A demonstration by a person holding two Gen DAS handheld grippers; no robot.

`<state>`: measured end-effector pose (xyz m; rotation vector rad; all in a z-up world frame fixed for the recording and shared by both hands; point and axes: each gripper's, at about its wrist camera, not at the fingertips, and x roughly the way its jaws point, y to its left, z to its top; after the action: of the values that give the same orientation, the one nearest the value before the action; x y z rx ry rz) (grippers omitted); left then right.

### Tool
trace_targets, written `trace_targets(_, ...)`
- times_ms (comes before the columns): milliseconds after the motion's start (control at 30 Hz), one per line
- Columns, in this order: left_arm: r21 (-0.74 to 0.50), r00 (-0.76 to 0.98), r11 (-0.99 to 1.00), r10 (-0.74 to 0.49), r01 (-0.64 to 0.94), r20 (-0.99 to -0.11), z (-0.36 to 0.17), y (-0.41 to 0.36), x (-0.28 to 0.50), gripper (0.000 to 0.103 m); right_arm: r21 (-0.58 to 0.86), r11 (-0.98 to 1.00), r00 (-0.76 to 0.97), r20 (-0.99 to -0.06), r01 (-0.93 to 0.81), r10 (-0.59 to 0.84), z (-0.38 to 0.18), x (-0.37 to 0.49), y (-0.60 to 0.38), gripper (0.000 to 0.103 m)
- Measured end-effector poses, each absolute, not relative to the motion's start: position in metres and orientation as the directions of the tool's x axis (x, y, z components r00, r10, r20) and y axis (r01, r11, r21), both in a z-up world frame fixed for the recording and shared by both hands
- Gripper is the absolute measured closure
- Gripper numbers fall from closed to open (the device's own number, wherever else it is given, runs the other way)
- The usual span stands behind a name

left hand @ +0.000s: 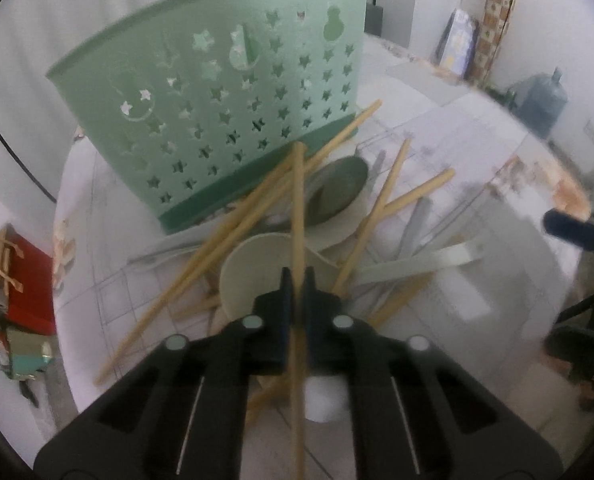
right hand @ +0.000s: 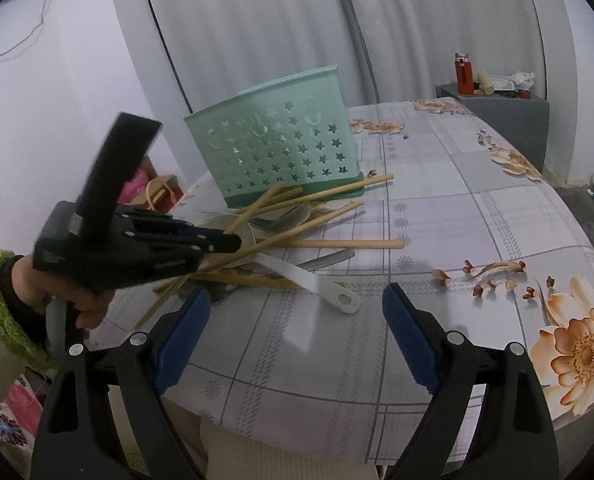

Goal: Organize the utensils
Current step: 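Lift the wooden chopstick out of the pile with the left tool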

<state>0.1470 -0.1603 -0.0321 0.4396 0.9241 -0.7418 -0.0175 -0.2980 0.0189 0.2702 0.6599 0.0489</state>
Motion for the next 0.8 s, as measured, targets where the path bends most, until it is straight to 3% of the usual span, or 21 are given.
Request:
trace_targets(267,-0.179,0.375,0.715,-0.543,0.676,-0.752,0.011,-0.119,0.139,0.099,0.244,0.969,0.798,-0.589,0.027,0.126,0.027,-0.019,-0.293,0.018)
trace_targets(433,-0.501,0.457,0.714,-0.699,0.490,-0.550,0.028,-0.049,0.136,0.099,0.210,0.978,0.802,-0.584,0.001,0.124,0.034,-0.017,-0.288,0.020)
trace_targets(667,-0.677,0.640,0.684,-0.654,0.272,-0.403,0.016,0.026,0.119,0.099,0.117,0.978,0.778,-0.593,-0.172,0.208,0.049,0.001,-0.258,0.028)
trace_targets(800,-0.713,0.685,0.670,-0.619,0.206,-0.383,0.001,0.047,0.105,0.099,0.079,0.943,0.710,-0.639,-0.324,0.298,0.048,0.023,-0.230,0.037)
